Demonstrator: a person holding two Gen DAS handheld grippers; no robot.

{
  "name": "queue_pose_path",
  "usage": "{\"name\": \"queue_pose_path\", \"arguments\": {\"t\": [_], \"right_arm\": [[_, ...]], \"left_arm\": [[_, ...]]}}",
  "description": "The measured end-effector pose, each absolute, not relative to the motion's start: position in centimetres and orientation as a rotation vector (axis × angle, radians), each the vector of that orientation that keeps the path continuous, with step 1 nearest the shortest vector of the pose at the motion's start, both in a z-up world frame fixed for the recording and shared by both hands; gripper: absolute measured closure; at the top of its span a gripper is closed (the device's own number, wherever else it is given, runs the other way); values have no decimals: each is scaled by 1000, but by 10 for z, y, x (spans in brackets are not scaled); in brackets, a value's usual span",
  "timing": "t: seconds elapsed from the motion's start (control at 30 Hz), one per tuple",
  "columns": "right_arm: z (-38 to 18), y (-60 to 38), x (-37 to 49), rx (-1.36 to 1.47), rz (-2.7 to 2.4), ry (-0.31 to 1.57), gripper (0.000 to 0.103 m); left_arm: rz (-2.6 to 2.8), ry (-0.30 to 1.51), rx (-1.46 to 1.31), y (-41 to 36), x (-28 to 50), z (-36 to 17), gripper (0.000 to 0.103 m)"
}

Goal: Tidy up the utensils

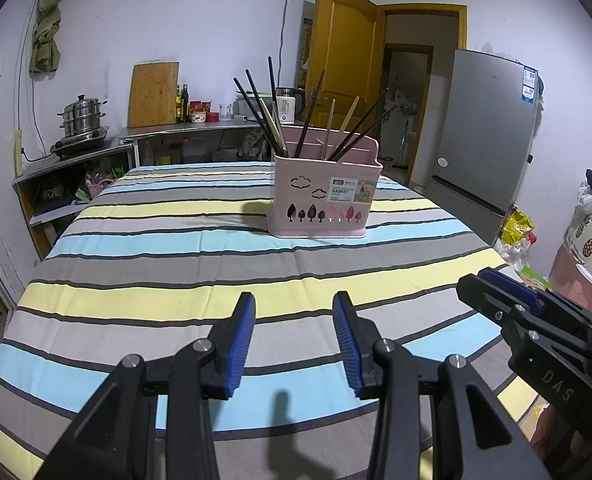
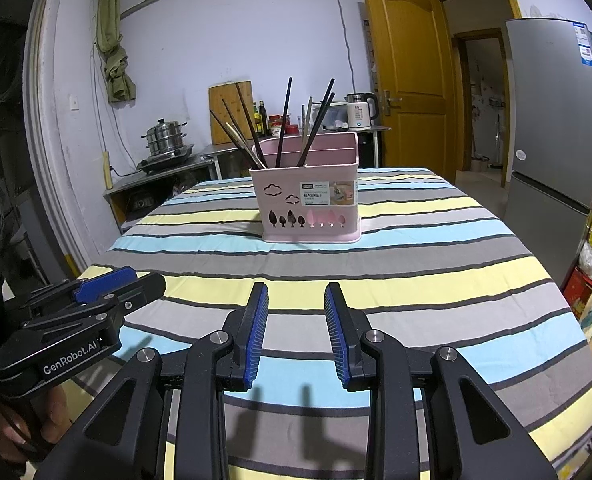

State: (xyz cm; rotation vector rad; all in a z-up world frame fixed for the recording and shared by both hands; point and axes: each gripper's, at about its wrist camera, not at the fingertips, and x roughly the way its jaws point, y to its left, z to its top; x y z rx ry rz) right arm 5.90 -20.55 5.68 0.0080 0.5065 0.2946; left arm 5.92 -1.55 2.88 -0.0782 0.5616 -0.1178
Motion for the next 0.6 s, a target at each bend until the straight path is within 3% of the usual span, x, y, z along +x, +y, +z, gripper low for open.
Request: {"name": "queue_pose_path", "arguments": {"t": [0.6], "right_arm": [[55,-206,59,10,295,511,73]], "left_arm": [[-117,567,-81,-14,60,27,61]]}}
